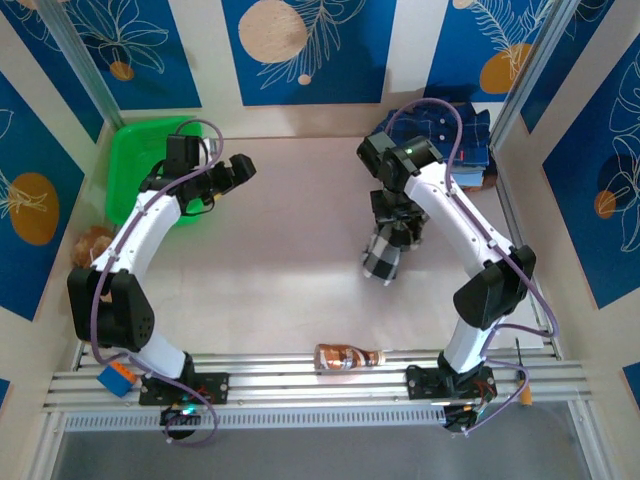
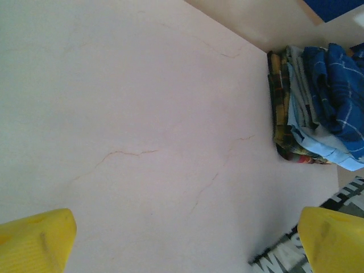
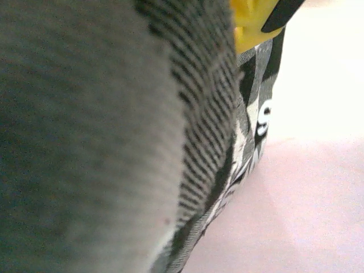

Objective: Fold and stack the long sleeve shirts

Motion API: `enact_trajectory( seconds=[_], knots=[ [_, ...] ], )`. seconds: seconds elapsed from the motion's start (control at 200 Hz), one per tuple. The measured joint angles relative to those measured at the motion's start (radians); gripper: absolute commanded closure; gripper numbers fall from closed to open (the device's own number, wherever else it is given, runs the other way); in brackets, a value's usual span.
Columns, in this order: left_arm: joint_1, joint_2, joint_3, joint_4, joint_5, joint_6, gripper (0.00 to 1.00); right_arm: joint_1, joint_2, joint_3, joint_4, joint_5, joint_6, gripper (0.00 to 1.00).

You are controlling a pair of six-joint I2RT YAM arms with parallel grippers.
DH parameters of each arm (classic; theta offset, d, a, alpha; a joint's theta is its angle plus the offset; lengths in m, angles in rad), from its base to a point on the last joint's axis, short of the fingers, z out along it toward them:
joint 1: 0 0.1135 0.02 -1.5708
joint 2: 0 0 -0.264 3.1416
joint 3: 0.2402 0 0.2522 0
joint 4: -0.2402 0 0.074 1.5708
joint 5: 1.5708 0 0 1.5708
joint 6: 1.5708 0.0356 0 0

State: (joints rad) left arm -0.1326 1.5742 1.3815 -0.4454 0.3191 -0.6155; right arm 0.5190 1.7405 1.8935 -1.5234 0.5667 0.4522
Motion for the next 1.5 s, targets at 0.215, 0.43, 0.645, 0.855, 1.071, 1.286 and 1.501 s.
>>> enact_trajectory(
  seconds=[0.215,0.43,0.645,0.855,1.071,1.286,1.501],
  knots=[
    [0.000,0.000,-0.013,0.045,0.031,-0.014,0.00,0.045,0.074,0.005,-0.092,0.142,-0.048,1.00],
    [0.000,-0.002,-0.074,0.047,0.039,-0.013,0.00,0.148,0.407,0.080,-0.094,0.148,-0.068,1.00],
    [0.000,-0.019,-0.116,0.033,0.039,-0.002,0.00,0.295,0.659,0.393,-0.084,0.091,-0.137,1.00],
    [0.000,-0.039,-0.135,0.043,0.041,-0.004,0.00,0.346,0.669,0.489,-0.087,0.060,-0.132,1.00],
    [-0.001,-0.040,-0.196,0.108,0.077,-0.041,0.00,0.226,0.492,0.285,-0.034,0.060,-0.114,1.00],
    [-0.025,-0.032,-0.216,0.172,0.108,-0.075,0.00,0.075,0.195,0.092,-0.002,0.106,-0.109,1.00],
    [-0.059,-0.007,-0.216,0.198,0.127,-0.086,0.00,-0.045,0.045,-0.018,0.001,0.214,-0.084,1.00]
  ],
)
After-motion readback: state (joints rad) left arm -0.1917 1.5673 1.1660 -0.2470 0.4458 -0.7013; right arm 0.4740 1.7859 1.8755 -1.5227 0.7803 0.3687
